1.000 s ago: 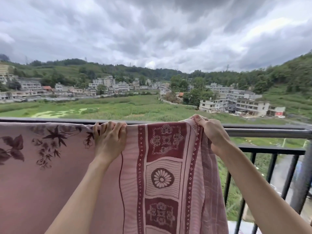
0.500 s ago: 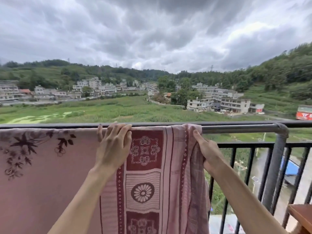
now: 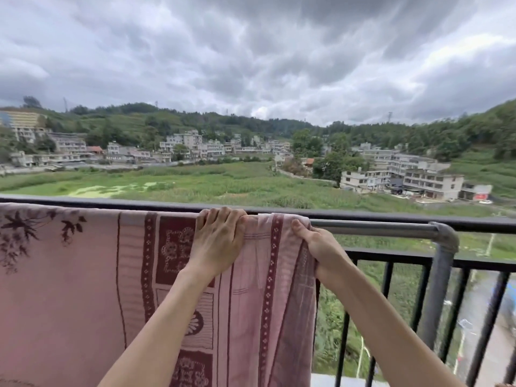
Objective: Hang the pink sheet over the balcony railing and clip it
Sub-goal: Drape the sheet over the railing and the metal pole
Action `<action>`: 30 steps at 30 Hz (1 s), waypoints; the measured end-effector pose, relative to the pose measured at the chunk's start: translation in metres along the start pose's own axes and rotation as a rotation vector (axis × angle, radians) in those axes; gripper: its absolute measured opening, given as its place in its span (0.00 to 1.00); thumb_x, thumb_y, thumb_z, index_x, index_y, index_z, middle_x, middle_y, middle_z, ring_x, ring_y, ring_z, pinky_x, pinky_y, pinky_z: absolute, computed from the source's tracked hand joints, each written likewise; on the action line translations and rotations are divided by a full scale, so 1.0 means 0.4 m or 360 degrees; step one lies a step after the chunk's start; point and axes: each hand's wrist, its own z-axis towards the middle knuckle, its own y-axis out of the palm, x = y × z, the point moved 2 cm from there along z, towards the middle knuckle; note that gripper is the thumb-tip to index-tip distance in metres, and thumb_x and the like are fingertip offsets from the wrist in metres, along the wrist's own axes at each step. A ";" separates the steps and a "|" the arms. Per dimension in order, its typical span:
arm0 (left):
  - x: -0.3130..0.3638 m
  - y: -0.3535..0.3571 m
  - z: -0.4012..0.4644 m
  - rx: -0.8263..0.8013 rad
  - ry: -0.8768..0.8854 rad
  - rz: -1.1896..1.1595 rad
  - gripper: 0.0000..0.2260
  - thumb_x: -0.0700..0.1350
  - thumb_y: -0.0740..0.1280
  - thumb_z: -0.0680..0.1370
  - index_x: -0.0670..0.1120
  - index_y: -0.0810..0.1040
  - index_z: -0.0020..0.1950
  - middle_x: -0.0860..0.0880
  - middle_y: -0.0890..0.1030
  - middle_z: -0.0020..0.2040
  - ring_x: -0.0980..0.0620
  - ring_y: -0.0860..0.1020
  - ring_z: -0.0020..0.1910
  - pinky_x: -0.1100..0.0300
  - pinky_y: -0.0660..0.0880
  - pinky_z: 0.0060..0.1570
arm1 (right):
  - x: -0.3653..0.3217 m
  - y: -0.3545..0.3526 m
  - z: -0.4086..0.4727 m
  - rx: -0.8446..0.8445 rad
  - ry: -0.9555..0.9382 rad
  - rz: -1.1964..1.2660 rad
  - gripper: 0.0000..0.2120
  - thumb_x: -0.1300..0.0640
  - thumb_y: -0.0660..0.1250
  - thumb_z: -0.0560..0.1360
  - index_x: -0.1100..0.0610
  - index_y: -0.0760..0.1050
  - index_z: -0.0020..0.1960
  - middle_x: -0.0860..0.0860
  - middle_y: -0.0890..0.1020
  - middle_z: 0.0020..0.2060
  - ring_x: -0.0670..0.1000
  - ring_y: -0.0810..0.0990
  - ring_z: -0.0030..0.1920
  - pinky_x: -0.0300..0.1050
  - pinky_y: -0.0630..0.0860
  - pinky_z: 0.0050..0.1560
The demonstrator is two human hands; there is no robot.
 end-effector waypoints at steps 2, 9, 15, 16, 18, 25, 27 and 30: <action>-0.189 -0.056 -0.004 0.0002 -0.0110 -0.0013 0.27 0.59 0.37 0.74 0.51 0.71 0.57 0.53 0.73 0.55 0.51 0.67 0.57 0.58 0.51 0.62 | 0.007 0.148 0.022 -0.0031 0.0016 -0.0086 0.13 0.54 0.62 0.78 0.60 0.78 0.39 0.52 0.83 0.28 0.49 0.82 0.28 0.43 0.80 0.34; -0.263 -0.097 0.003 0.0010 -0.0176 -0.0017 0.28 0.59 0.37 0.73 0.50 0.72 0.55 0.51 0.74 0.53 0.50 0.67 0.55 0.57 0.52 0.60 | -0.062 0.168 -0.007 -0.0002 -0.0130 -0.0141 0.15 0.52 0.64 0.77 0.60 0.78 0.36 0.53 0.82 0.27 0.53 0.81 0.28 0.54 0.79 0.47; -0.299 -0.117 -0.006 0.0026 -0.0157 -0.0046 0.27 0.59 0.38 0.73 0.51 0.72 0.55 0.54 0.72 0.51 0.52 0.67 0.54 0.57 0.53 0.61 | 0.030 0.188 -0.032 0.0040 0.0101 0.0001 0.09 0.55 0.68 0.74 0.61 0.80 0.46 0.54 0.85 0.34 0.53 0.84 0.34 0.50 0.80 0.44; -0.305 -0.119 -0.006 0.0028 -0.0159 -0.0055 0.27 0.59 0.38 0.73 0.51 0.72 0.55 0.55 0.71 0.50 0.53 0.66 0.53 0.58 0.53 0.60 | 0.003 0.182 -0.032 0.0055 0.0057 0.0042 0.07 0.55 0.68 0.74 0.59 0.80 0.44 0.54 0.85 0.34 0.53 0.83 0.34 0.50 0.80 0.43; -0.308 -0.122 -0.004 0.0039 -0.0174 -0.0074 0.26 0.59 0.39 0.73 0.51 0.72 0.52 0.56 0.69 0.49 0.54 0.65 0.51 0.58 0.53 0.59 | -0.062 0.164 -0.037 0.0104 -0.0086 0.0145 0.08 0.54 0.69 0.73 0.59 0.78 0.39 0.53 0.83 0.30 0.53 0.82 0.33 0.50 0.78 0.42; -0.319 -0.117 0.005 0.0075 -0.0188 -0.0066 0.26 0.59 0.39 0.73 0.50 0.72 0.54 0.52 0.73 0.51 0.51 0.66 0.54 0.57 0.52 0.60 | -0.076 0.090 -0.069 0.0377 -0.0292 0.0381 0.12 0.56 0.65 0.76 0.59 0.78 0.35 0.50 0.81 0.23 0.48 0.80 0.24 0.40 0.76 0.23; -0.320 -0.114 0.008 0.0086 -0.0196 -0.0068 0.26 0.59 0.39 0.73 0.50 0.72 0.54 0.51 0.74 0.52 0.51 0.67 0.54 0.56 0.53 0.61 | -0.031 0.082 -0.068 0.0342 -0.0184 0.0432 0.11 0.54 0.65 0.76 0.59 0.80 0.39 0.52 0.83 0.27 0.49 0.82 0.27 0.41 0.76 0.25; -0.322 -0.114 0.008 0.0104 -0.0209 -0.0054 0.26 0.58 0.40 0.73 0.49 0.73 0.54 0.50 0.75 0.53 0.49 0.68 0.55 0.56 0.53 0.61 | 0.018 0.085 -0.060 0.0131 0.0141 0.0379 0.18 0.46 0.59 0.78 0.56 0.80 0.42 0.52 0.84 0.33 0.51 0.83 0.33 0.45 0.77 0.34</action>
